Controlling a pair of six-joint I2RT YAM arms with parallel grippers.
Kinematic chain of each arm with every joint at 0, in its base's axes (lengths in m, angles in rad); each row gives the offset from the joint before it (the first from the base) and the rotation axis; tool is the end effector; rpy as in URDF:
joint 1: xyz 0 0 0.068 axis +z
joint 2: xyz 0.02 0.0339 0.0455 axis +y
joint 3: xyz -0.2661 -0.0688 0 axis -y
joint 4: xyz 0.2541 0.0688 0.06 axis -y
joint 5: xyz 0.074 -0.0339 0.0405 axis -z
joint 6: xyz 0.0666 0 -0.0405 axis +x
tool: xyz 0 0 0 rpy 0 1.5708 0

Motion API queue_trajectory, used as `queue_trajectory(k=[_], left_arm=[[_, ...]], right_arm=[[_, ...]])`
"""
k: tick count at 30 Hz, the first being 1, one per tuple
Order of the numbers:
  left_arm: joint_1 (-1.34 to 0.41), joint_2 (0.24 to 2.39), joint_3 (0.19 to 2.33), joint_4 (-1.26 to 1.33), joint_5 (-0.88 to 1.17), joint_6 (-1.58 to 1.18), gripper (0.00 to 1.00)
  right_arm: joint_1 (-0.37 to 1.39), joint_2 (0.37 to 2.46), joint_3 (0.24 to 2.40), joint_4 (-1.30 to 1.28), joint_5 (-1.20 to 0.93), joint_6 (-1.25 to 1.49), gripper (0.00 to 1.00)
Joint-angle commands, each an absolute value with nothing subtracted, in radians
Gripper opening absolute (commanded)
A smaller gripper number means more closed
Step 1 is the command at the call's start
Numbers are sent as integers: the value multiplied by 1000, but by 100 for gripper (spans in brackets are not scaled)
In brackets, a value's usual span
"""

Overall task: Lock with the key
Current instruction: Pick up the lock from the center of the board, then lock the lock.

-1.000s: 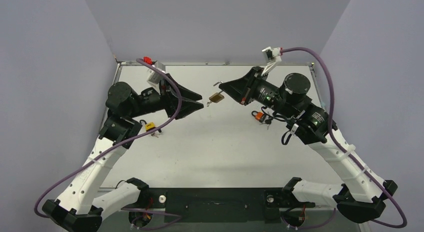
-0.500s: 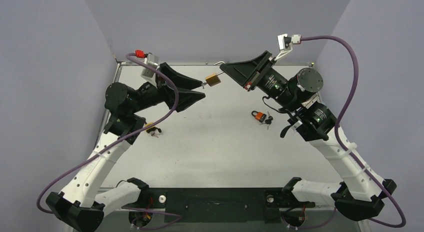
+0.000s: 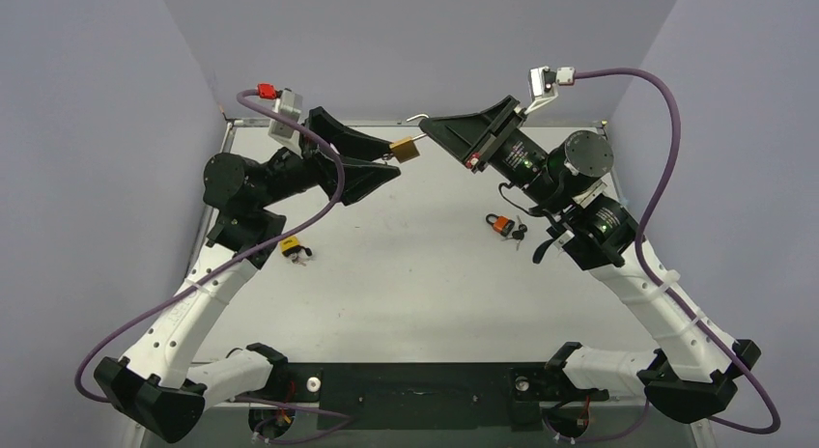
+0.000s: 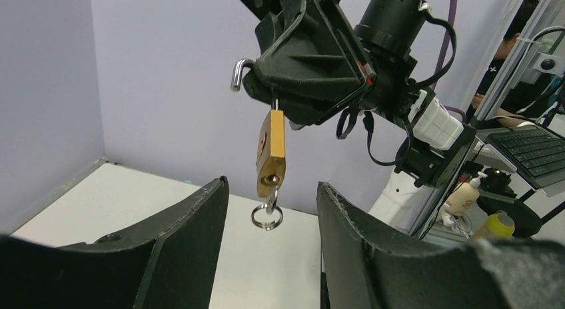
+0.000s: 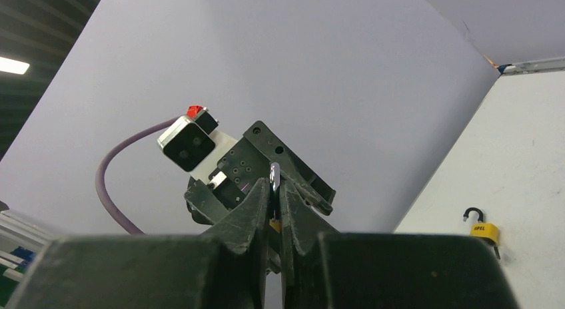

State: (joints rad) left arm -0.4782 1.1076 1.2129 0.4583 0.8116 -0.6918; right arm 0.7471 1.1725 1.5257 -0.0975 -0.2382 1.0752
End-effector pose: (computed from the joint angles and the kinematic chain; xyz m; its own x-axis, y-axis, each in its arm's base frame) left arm 0.1987 -0.1574 0.5020 -0.1841 -0.3992 -0.8982 0.9658 0.0965 -0.2408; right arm 0.1864 0.1941 0.5380 -0.6400 0.5724 -0.5126 -0.5569 0.1141 0.8227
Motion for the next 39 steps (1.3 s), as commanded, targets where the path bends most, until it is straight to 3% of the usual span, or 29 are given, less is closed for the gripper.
queue_trajectory(k=[1,29,33,37,39], left_arm=[[-491,1117,1285,535,801,-707,49],[-524,1176,1295,574,766,-732,33],[-528,1179,1289,583,761,-740,24],[-530,1182,1283,577,758,-741,1],[-530,1183,1281,560,759,-741,0]], right_arm=[[759,1176,1527,-9,-220,1098,0],[772,1180,1517,-9,-215,1089,0],[775,1175,1512,18,-210,1086,0],[774,1172,1508,19,-207,1084,0],[774,1169,1505,18,-202,1076,0]])
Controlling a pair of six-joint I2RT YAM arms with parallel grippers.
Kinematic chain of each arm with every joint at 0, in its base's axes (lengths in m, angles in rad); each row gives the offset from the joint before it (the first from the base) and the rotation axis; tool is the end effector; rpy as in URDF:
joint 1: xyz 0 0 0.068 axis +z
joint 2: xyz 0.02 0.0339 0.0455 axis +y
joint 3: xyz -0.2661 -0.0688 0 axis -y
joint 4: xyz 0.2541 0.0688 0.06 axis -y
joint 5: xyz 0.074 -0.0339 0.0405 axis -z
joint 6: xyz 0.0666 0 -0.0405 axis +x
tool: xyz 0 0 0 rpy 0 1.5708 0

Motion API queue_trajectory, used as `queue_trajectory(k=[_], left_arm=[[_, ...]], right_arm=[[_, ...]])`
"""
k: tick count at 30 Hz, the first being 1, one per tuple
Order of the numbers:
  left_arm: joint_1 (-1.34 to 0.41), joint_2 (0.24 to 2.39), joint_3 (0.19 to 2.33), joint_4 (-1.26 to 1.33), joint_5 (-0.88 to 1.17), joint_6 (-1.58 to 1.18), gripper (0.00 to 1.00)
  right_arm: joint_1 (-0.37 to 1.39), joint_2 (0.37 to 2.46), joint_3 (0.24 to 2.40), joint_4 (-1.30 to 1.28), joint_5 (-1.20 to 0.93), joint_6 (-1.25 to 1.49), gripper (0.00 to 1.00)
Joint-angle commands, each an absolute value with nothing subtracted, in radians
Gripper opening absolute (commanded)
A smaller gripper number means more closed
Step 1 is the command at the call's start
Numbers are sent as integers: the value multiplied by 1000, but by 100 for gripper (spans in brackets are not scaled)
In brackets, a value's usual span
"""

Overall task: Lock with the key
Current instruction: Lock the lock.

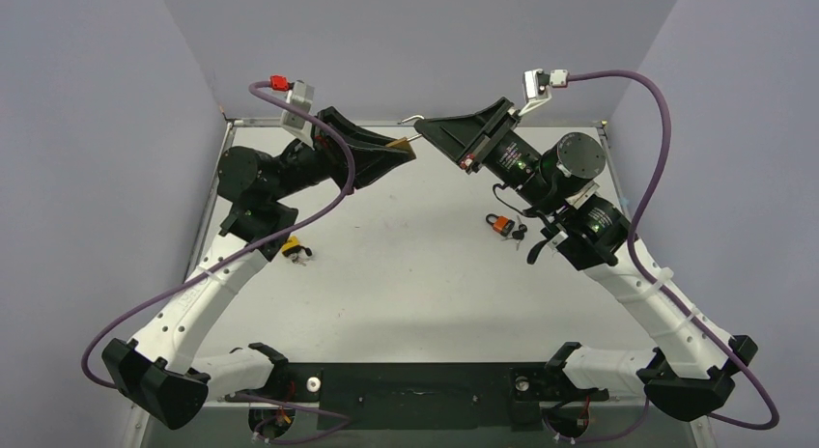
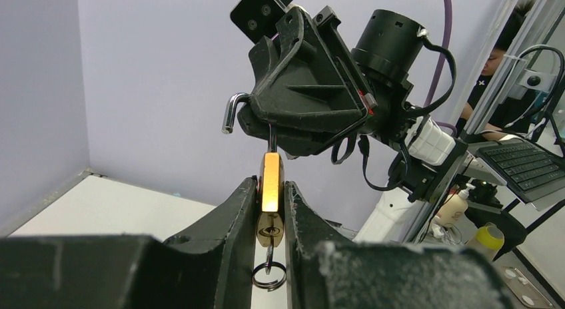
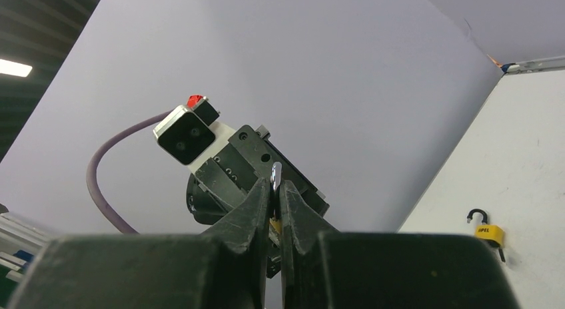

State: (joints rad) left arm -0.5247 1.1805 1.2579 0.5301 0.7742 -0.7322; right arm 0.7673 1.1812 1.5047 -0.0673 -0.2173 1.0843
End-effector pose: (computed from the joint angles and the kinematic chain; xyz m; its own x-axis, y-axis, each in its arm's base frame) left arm 0.2080 -0.1742 0.5085 -0.2042 -0.4341 -0.8774 0.9661 0.0552 -0.2521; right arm 0.1882 0.2014 0.5326 -0.6466 0.5756 -0.5006 -0.5483 0.1054 0.8296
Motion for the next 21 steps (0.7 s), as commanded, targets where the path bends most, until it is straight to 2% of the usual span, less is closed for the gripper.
queue_trajectory(k=[1,2,3,4,5,6,7,9,11,14,17,21], left_arm=[[-530,1180,1284,550,759,-738,0],[-531,1180,1290,503,760,-725,0],[-531,1175,1307,471,760,-714,0],[-531,1174,1318,386,765,-686,0],[-529,1171,1346,339,767,-670,0],[-528,1170,1382,219,765,-636,0],[-527,1170,1398,91,760,-618,0],[-526,1163,1421,-52,763,-587,0],[-529,1146,1396,-80,795,-617,0],[-529,1116,1372,-120,843,-672,0],[-529,1101,1398,-250,880,-662,0],[-529,1080,1377,-218,965,-776,0]], right_arm=[[774,1165,1504,11,-201,1061,0],[774,1164,1506,7,-203,1048,1],[774,1164,1517,-37,-211,1006,7],[774,1163,1537,-64,-212,937,23],[774,1157,1546,-131,-208,894,33],[775,1150,1560,-169,-200,793,53],[773,1132,1564,-233,-175,740,66],[772,1092,1564,-323,-102,576,73],[771,1053,1533,-352,-82,428,77],[775,1007,1455,-327,-195,251,79],[775,961,1358,-255,-245,185,82],[775,895,1269,-118,-394,106,80]])
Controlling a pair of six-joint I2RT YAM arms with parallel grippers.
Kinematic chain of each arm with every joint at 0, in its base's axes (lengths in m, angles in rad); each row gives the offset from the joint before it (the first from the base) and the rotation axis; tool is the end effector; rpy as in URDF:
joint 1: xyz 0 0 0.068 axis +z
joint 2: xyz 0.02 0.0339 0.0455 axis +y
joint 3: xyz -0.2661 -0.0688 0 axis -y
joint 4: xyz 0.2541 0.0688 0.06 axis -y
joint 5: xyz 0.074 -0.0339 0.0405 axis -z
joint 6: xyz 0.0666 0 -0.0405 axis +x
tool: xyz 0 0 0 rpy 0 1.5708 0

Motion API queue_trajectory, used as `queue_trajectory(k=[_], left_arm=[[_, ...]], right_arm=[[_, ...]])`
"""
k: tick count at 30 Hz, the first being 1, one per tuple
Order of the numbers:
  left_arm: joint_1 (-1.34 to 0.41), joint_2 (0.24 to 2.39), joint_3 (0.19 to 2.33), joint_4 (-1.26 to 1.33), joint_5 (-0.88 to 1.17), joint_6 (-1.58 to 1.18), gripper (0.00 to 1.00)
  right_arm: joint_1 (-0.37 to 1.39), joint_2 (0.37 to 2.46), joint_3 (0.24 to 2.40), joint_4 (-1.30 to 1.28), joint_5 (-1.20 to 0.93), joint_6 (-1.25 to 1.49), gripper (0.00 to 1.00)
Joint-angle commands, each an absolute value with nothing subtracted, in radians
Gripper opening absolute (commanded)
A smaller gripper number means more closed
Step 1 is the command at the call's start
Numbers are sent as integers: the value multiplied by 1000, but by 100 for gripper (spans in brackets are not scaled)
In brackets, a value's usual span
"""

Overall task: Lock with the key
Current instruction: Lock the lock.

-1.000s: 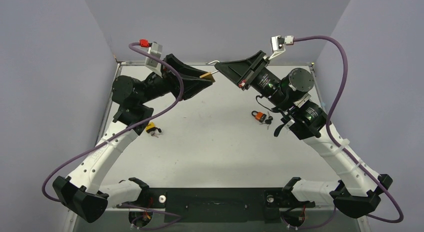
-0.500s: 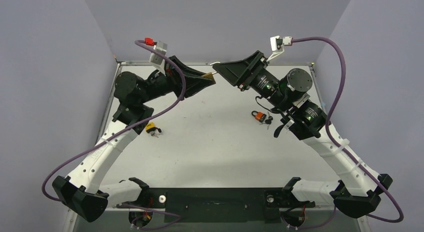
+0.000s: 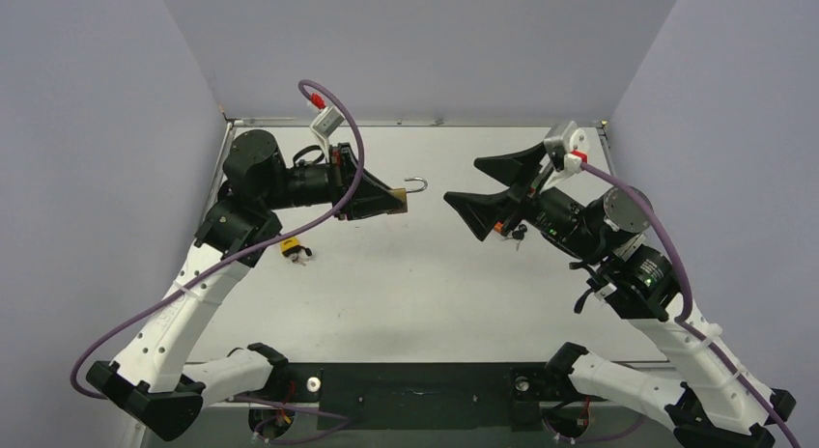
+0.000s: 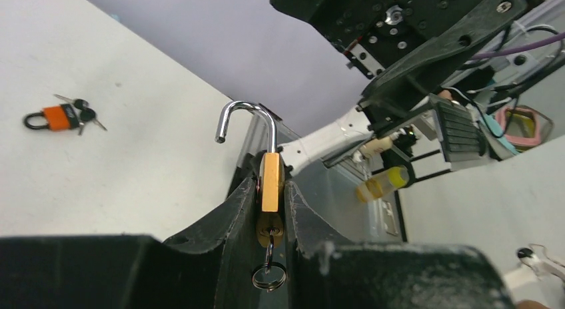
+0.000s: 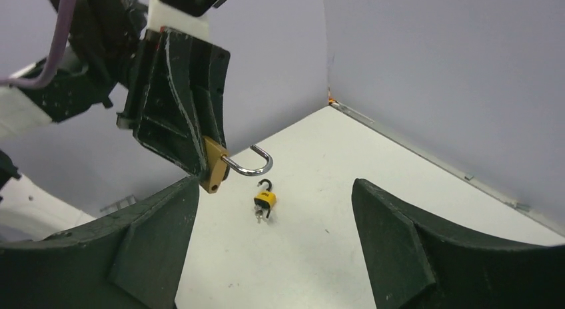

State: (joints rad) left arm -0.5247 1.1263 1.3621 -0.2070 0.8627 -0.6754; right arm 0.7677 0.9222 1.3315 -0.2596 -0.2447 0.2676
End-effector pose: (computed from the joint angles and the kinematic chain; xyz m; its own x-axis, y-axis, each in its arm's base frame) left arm 0.1961 -0.1720 0.4748 -0.5951 -0.1254 -0.7938 0.7827 0.1334 -0.6079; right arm 0.1367 0.1544 0.5024 -0.1203 0.2405 -0.9632 -0.8444 0.4854 0.2266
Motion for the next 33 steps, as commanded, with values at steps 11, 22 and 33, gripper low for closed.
queue_trajectory(k=[11,22,33], left_arm=[[-534,983,1277,-51,1059,-993,0],[-535,979,1247,72,1066,-1078,0],[-535,995,1262,109,1064,-1094,0]], right_arm=[[779,965,1320,-74,-656,53,68],[859,1001,1369,-114,-756,63,65],[882,1005,1381,-172,-729,75,50]])
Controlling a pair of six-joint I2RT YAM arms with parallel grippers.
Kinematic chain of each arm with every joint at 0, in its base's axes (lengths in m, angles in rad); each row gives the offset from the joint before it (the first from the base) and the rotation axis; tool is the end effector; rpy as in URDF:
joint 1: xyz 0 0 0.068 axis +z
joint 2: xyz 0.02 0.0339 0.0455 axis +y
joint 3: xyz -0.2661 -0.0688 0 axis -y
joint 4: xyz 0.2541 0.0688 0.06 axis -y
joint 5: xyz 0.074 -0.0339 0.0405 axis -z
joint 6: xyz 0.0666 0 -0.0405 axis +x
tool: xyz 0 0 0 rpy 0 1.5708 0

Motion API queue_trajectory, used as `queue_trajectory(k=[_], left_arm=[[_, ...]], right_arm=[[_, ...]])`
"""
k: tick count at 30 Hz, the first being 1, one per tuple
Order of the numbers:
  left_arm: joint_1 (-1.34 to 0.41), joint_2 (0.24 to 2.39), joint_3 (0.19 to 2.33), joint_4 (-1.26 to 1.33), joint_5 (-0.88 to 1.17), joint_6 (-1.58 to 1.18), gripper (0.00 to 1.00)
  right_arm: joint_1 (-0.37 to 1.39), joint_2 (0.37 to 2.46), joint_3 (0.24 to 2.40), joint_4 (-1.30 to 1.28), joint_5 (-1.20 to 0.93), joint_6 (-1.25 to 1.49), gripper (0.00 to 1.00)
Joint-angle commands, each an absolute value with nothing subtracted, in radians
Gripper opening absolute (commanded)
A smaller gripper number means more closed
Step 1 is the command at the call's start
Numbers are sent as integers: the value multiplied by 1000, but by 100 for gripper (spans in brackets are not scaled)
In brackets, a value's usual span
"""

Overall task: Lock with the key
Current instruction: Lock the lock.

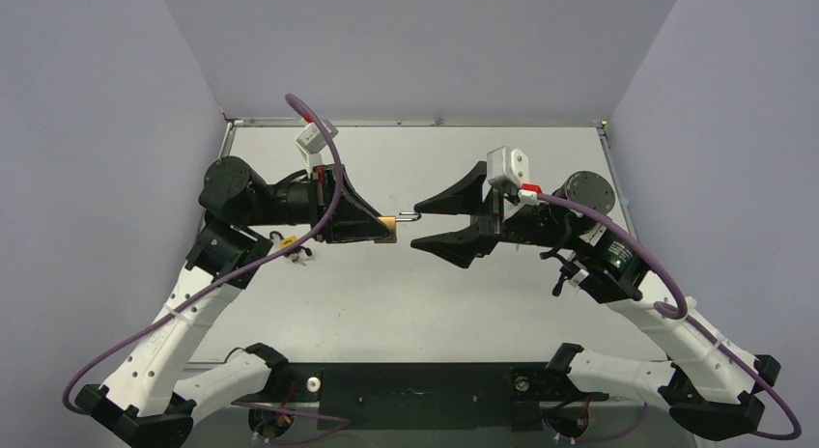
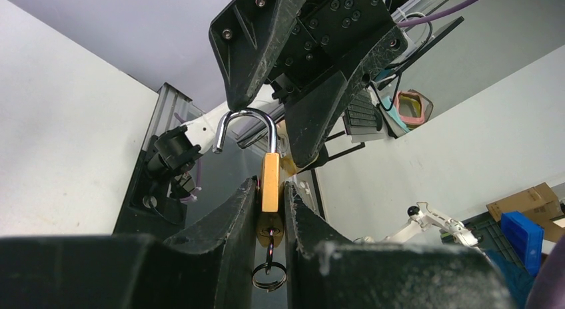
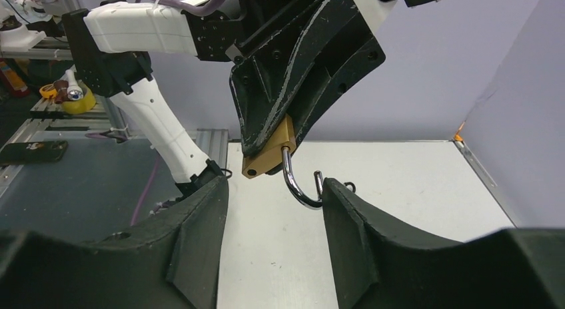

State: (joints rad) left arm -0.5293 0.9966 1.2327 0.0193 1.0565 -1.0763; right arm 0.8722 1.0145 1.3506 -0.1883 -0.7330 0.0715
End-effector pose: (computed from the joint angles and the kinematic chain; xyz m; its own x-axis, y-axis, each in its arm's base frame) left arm 0.1535 -0.1570 0.4817 -0.7552 -0.0599 -0.6528 0.6549 -0.1126 -0.7473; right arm 0.1085 0.1984 0.4981 0.0234 0.1104 -0.9936 -0.9989 -0.0368 -0.0276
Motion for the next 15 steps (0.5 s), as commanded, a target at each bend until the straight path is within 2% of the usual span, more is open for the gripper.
queue_trajectory(k=[1,8,15], left_arm=[[-535,995,1261,111,1064,-1094,0],[-535,997,1258,116,1061,-1092,0],[-535,998,1250,110,1058,-1072,0]], right_arm=[[882,1004,1382,-171,-725,81,47],[887,1005,1385,-170,-698,132,32],[897,1020,1386,-135,-685,225,28]])
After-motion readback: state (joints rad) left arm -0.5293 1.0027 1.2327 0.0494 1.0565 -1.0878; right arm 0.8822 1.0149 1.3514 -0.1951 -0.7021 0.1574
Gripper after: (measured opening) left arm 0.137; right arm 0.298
